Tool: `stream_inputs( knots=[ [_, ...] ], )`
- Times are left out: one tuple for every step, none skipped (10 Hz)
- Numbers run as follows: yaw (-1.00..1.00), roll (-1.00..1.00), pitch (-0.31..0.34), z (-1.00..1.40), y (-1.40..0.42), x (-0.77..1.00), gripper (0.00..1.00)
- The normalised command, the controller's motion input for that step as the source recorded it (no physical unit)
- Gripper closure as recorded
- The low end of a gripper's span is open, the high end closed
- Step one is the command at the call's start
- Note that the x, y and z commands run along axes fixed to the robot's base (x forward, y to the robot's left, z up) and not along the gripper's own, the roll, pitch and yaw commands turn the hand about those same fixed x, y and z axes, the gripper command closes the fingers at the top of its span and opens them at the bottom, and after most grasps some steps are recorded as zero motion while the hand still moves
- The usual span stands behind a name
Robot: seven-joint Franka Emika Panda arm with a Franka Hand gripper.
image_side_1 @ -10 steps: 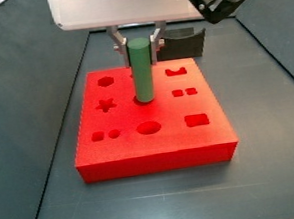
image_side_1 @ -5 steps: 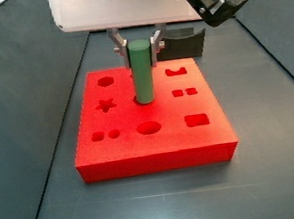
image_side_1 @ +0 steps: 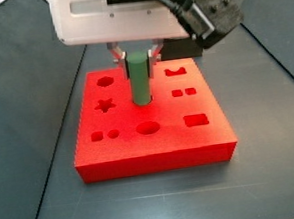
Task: Pick up the round object. Move up. Place the round object on the fixture. Regrasp the round object. Move to above the board. Insert the round object.
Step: Insert the round object.
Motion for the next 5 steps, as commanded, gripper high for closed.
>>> stream_inputs(
  knots=[
    [-0.02, 0.11, 0.0, -1.0, 0.0, 0.23, 1.0],
    [-0.02, 0.08, 0.0, -1.0, 0.0, 0.25, 1.0],
    [-0.02, 0.07, 0.0, -1.0, 0.0, 0.24, 1.0],
    [-0.02, 0.03, -0.006, -1.0, -0.07, 0.21, 1.0],
    [0.0, 0.01, -0.004, -1.0, -0.08, 0.19, 1.0]
  ],
)
